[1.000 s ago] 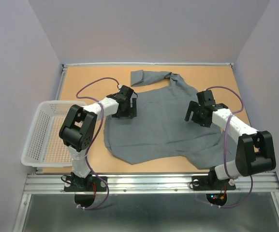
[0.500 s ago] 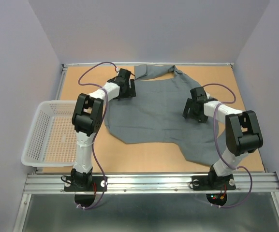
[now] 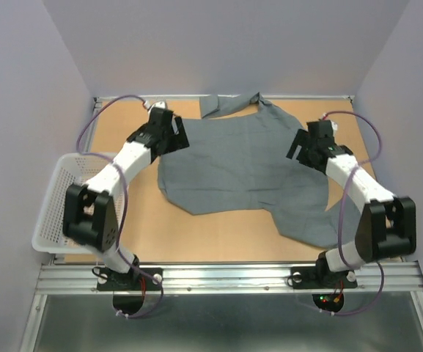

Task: Fold and stack the long sleeve shirts
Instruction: Flatten the shirt out

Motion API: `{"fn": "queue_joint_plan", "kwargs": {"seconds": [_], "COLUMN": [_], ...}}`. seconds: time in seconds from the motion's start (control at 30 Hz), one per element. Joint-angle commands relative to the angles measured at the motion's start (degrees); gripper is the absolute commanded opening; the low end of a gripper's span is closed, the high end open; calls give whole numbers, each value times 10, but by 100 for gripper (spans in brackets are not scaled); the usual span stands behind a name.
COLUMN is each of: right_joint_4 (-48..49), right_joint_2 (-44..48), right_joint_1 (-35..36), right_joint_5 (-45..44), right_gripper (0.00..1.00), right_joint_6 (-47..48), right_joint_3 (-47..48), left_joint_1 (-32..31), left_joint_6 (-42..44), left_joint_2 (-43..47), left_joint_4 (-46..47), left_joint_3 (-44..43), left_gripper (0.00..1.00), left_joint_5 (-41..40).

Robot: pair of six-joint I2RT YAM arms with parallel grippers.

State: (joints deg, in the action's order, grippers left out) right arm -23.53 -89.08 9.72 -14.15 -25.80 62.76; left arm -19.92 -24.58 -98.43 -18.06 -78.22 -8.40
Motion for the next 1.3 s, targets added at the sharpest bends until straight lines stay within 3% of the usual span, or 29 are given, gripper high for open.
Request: {"fn": "queue_joint_plan", "kwargs": {"seconds": [0.0, 0.1, 0.27, 0.5, 0.6, 0.8, 0.97, 1.1, 1.27], "right_joint_4": [-60, -76, -80, -78, -78, -77, -78, -78, -78], "right_joint_2": [108, 143, 143, 143, 147, 155, 166, 163, 159], "right_joint_1": [-69, -94, -112, -113, -112, -112, -112, -112, -112], "right_joint_5": [-11, 17, 80, 104, 104, 105, 102, 90, 91], "right_gripper": [89, 89, 89, 89, 89, 89, 89, 89, 89], "right_joint_6": [-39, -43, -50, -36, -31, -26, -21, -14, -13], "right_joint_3": [-64, -114, -133, -143, -144, -143, -136, -131, -128], "left_joint_1": [-1, 0, 5, 5, 5, 1, -7, -26, -37], "left_joint_6": [-50, -72, -94, -113, -120, -138, -132, -135, -140], "left_joint_2": [108, 154, 171, 138, 117, 107, 175, 191, 191], "left_joint_4": [-20, -19, 14, 53, 78, 52, -26, -32, -47], "left_joint_3": [123, 231, 311, 336, 342, 325, 233, 165, 155], "left_gripper": [96, 95, 93, 91, 86, 66, 65, 65, 68], "left_joint_5": [-10, 19, 55, 109, 117, 139, 134, 174, 194]}}
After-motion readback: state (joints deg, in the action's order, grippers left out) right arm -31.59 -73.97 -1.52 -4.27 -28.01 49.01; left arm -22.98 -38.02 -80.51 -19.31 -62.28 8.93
